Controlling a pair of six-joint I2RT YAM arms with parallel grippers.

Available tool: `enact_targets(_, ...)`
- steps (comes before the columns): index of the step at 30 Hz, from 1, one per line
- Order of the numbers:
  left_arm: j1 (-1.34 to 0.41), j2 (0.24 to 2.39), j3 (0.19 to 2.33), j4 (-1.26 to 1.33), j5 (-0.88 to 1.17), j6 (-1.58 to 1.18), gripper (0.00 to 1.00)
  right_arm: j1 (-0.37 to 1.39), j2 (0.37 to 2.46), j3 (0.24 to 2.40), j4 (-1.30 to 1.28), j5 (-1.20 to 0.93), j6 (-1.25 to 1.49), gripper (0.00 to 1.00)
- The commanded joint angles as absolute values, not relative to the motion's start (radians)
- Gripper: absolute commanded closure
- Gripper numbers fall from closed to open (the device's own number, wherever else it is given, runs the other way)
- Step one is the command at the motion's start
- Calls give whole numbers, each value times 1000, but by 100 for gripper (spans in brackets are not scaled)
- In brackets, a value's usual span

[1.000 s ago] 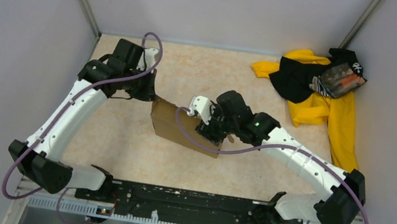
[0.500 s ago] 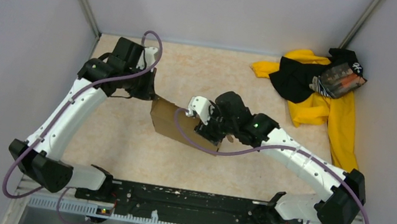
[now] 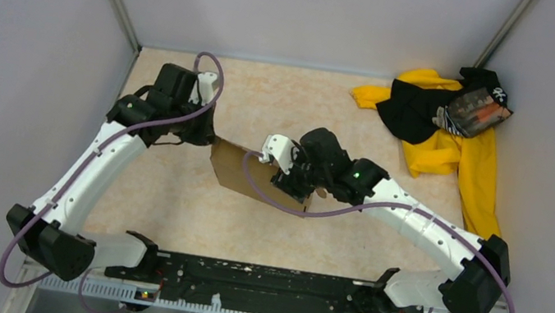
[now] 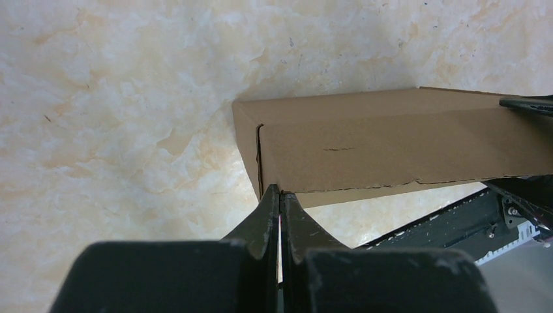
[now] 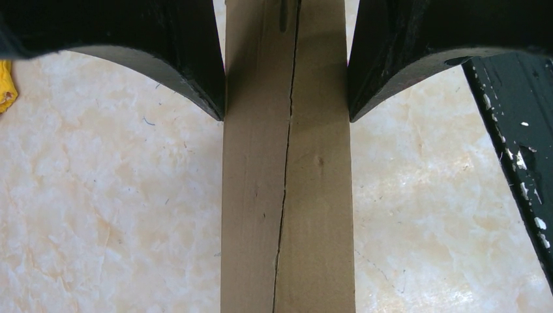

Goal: Fold the paper box

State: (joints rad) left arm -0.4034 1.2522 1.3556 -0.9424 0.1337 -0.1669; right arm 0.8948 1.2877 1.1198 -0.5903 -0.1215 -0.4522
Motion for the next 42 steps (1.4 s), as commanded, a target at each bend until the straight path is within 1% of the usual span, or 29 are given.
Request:
enact_targets(1, -411, 1232, 1316, -871, 169, -175, 100, 918, 1325, 1082, -645, -140, -505, 66)
enact_targets(21, -411, 1219, 1236, -850, 180, -173, 100, 917, 1352, 1111, -648, -209, -474, 65)
enact_targets(23, -411, 1213, 1241, -858, 180, -170, 94, 917, 1355, 1117, -651, -216, -473, 65)
enact_targets(24, -411, 1206, 1242, -861, 181, -170, 87, 916, 1356, 1120, -654, -221, -473, 65)
enact_targets(25, -410, 1201, 1243, -862, 181, -170, 82, 916, 1356, 1124, -656, -225, -473, 65)
enact_targets(27, -411, 1195, 1245, -867, 181, -169, 76, 911, 1358, 1132, -663, -237, -475, 64)
enact_targets(30, -410, 1197, 1242, -864, 179, -168, 71, 904, 1363, 1144, -671, -258, -476, 64)
enact_targets(34, -410, 1207, 1230, -866, 188, -168, 67, 893, 1366, 1157, -691, -283, -485, 65)
enact_targets(40, -410, 1191, 1229, -876, 186, -164, 56, 864, 1369, 1180, -729, -347, -511, 65)
enact_targets(42, -410, 1187, 1231, -884, 186, -157, 54, 853, 1375, 1192, -744, -362, -522, 65)
